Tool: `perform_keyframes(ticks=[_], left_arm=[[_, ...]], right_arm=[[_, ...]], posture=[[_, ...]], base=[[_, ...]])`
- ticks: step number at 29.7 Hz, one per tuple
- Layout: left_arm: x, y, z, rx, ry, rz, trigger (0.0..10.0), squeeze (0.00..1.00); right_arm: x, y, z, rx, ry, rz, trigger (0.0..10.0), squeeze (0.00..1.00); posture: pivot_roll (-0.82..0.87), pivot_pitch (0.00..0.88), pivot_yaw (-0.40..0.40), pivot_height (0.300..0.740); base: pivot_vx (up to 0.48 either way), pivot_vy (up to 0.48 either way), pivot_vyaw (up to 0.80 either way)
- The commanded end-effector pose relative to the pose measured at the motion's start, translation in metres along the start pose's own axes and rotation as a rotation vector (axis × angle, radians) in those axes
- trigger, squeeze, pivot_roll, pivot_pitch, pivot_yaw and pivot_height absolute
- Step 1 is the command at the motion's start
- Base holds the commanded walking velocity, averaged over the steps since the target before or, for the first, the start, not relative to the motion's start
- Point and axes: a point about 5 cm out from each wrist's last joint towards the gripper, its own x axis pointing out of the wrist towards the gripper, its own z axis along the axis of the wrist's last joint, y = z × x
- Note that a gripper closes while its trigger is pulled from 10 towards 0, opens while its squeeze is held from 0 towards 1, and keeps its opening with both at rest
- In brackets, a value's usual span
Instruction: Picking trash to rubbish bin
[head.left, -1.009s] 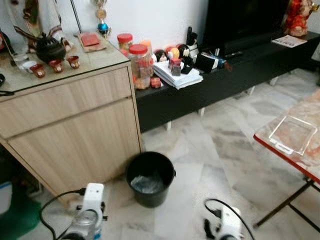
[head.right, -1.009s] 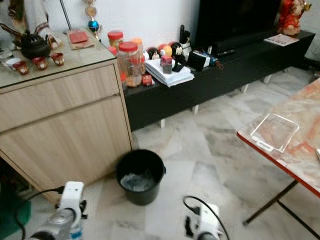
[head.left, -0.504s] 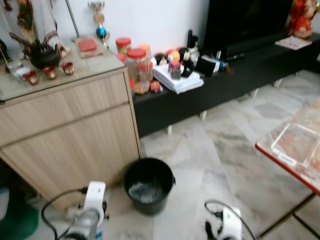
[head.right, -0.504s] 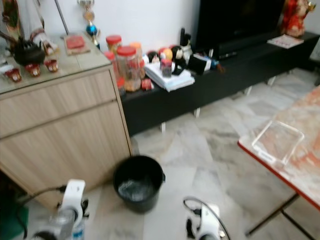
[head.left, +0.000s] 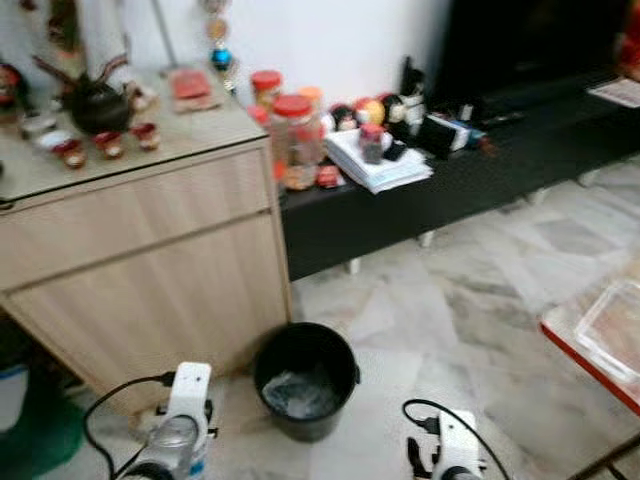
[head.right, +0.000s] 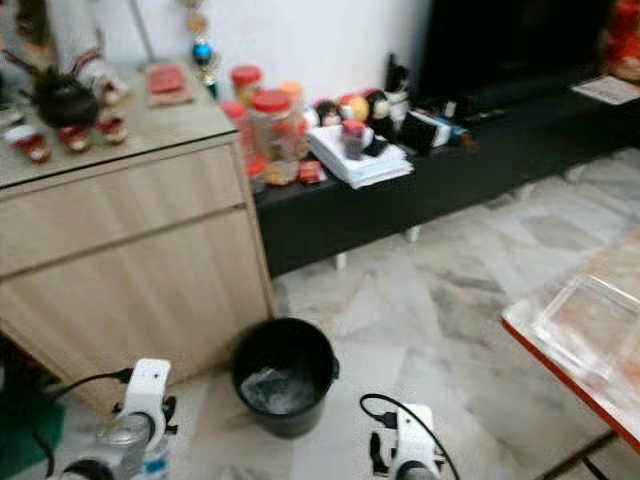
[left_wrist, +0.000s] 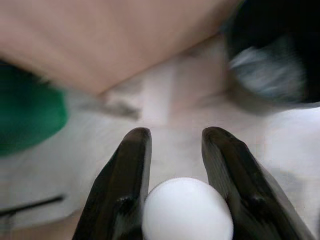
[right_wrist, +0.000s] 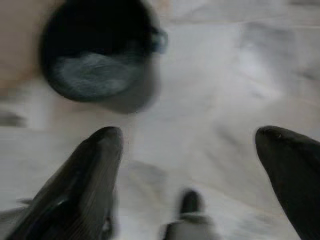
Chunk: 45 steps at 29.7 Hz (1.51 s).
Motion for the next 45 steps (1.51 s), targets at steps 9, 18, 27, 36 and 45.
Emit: perform_keyframes(ticks=[9, 18, 27, 36, 45], left_arm=[[0.0013, -0.0116, 0.0092, -0.001, -0.028, -0.025, 10.0, 0.0], [0.0016, -0.0111, 0.0108, -0.007, -0.031, -0.022, 10.0, 0.0], [0.0018, -0.0109, 0.0123, -0.01, -0.034, -0.019, 10.0, 0.0], [0.002, -0.0108, 0.0129, -0.013, -0.035, -0.017, 10.0, 0.0], [0.0022, -0.0094, 0.0141, -0.013, -0.037, -0.015, 10.0, 0.0]], right_arm=[[-0.0023, -0.0157, -0.0041, 0.018, 0.007, -0.049, 10.0, 0.0], [-0.0024, -0.0176, -0.0042, 0.009, 0.012, -0.054, 10.0, 0.0], [-0.002, -0.0153, -0.0031, -0.04, 0.007, -0.051, 10.0, 0.0], [-0.0016, -0.017, -0.0006, -0.02, 0.0, -0.059, 10.0, 0.0], [-0.0011, -0.0138, 0.0004, -0.019, -0.006, -0.051, 10.0, 0.0]], posture=[[-0.04, 0.0, 0.042, 0.74], [-0.05, 0.0, 0.041, 0.74], [-0.04, 0.0, 0.039, 0.74], [-0.04, 0.0, 0.039, 0.74], [-0.03, 0.004, 0.04, 0.74]], base=[[0.327, 0.0, 0.0], [0.329, 0.0, 0.0], [0.325, 0.0, 0.34], [0.323, 0.0, 0.09], [0.32, 0.0, 0.17]])
